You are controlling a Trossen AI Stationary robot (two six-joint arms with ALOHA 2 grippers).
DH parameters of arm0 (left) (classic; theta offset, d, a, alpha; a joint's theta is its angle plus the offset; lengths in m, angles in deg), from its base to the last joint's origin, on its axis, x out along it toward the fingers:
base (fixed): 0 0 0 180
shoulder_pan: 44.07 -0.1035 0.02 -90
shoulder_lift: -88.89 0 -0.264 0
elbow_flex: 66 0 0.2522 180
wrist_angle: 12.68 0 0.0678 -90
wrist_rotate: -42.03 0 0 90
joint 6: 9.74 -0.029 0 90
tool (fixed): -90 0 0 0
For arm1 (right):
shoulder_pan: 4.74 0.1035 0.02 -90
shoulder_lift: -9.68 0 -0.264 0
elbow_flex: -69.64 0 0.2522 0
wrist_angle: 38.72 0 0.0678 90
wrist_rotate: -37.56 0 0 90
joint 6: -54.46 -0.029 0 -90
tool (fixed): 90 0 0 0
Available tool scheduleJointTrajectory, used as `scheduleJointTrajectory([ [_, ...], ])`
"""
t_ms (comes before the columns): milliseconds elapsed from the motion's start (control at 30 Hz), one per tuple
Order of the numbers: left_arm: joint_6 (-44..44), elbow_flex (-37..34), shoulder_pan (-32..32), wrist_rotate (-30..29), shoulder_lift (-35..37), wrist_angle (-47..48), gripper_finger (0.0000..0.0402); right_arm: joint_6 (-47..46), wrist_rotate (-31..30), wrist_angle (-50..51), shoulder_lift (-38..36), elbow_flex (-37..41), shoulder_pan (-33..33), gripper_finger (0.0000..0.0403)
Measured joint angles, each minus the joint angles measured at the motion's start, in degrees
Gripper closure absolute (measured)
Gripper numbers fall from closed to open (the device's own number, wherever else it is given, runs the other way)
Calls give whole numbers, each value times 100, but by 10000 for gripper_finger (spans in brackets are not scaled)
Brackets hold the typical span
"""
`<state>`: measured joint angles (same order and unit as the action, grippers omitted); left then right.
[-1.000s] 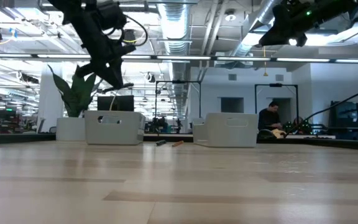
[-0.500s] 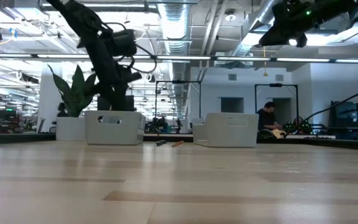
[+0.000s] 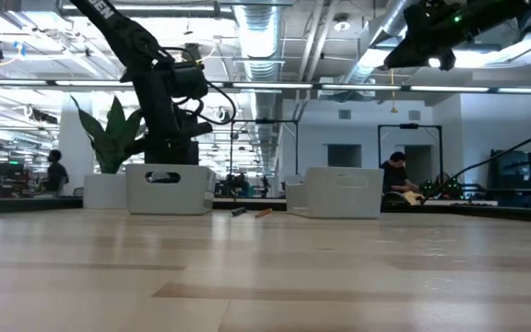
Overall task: Sort pens & pencils
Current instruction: Put the black pen into the left gray bin, then adjust the left gray bin
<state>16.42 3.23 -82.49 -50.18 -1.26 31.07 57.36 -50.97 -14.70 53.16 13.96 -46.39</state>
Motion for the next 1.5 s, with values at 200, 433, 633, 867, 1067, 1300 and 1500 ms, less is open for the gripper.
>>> scheduleJointTrajectory([
  [200,12,0,0,4,0,-1,369,0,0,2,0,0,0,281],
  [433,71,0,0,42,2,-3,367,3,0,4,0,0,0,281],
  [633,86,0,0,-24,2,-75,337,4,1,7,0,0,0,281],
  [867,180,0,0,-111,4,-138,322,7,0,9,0,0,-2,281],
  [1067,1090,161,0,587,4,-179,322,6,0,10,0,0,0,281],
  [1300,1270,552,75,1894,7,-1239,322,7,0,11,0,0,0,281],
  [1500,1787,921,239,1829,9,-2098,322,6,1,21,0,0,-1,281],
])
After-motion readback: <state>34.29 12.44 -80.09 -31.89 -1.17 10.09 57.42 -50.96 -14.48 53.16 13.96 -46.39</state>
